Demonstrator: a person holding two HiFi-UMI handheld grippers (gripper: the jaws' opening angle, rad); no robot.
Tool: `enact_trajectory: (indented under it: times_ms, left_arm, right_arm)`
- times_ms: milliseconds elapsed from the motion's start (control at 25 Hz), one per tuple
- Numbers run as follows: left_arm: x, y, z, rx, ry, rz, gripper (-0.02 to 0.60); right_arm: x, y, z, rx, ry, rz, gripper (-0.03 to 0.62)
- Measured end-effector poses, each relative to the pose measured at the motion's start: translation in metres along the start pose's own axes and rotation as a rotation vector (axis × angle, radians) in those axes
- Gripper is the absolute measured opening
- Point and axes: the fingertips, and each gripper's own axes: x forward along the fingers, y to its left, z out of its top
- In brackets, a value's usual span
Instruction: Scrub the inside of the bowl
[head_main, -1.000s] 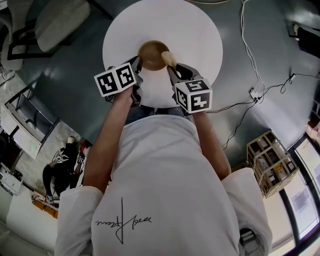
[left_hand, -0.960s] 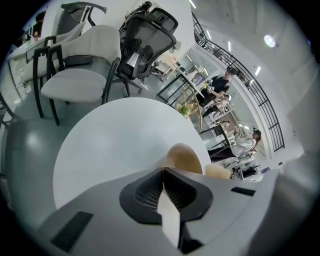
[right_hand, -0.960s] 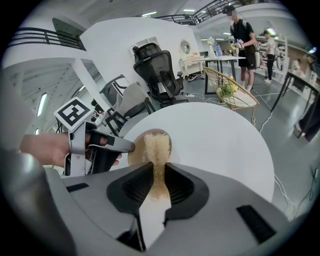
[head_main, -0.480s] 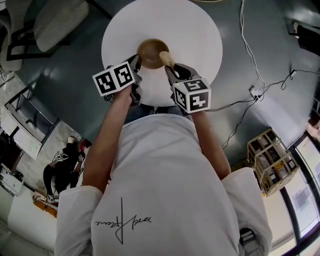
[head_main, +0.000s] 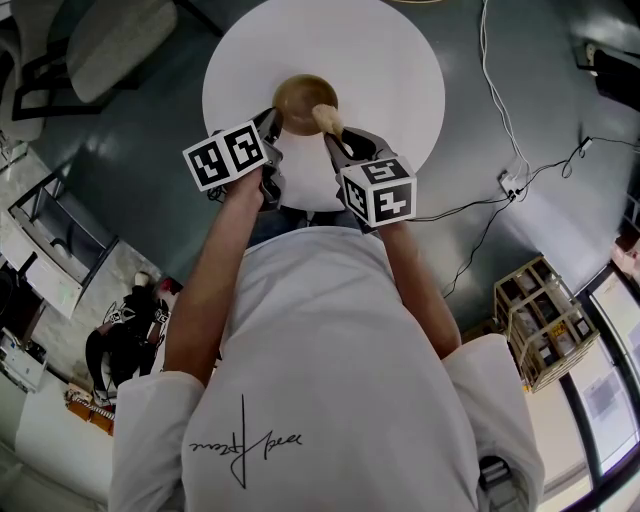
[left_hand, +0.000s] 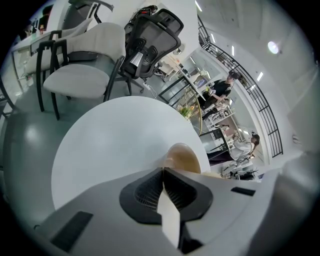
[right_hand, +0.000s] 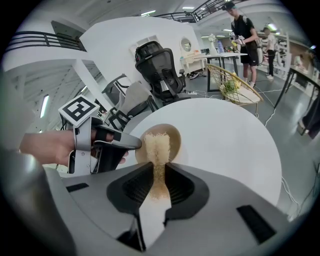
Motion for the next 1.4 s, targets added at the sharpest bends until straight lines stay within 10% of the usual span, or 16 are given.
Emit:
enact_trajectory:
  times_ms: [1400]
  left_arm:
    - [-0.005,0.004,0.002,-0.026,-0.036,-0.005,0.015]
  right_arm:
    - [0.018,0.033,-0.002,-0.031,0.035,0.073,0.084]
